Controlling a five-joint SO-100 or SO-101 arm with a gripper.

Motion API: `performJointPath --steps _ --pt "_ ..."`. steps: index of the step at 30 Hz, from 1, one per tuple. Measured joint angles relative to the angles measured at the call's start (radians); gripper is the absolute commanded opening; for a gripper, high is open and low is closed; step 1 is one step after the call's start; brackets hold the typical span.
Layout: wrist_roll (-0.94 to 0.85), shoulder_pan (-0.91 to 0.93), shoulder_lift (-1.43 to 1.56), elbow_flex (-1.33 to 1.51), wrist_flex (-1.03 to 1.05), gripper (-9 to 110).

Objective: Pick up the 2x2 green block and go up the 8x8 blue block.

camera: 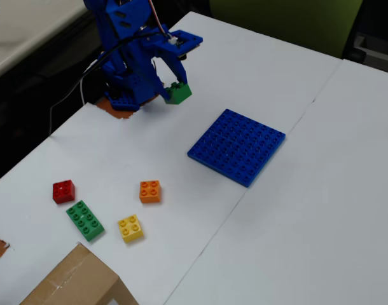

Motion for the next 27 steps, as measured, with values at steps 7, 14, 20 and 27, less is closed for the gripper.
performJointPath --steps 7,14,20,27 --pt "0.064 -0.087 -0.204 -0.454 0.279 0" --pt "0.12 -0.167 -0.314 -0.603 0.288 0" --pt "0.202 -0.245 -0.434 -0.726 0.288 0" --pt "0.259 -0.313 -0.603 -0.845 0.288 0"
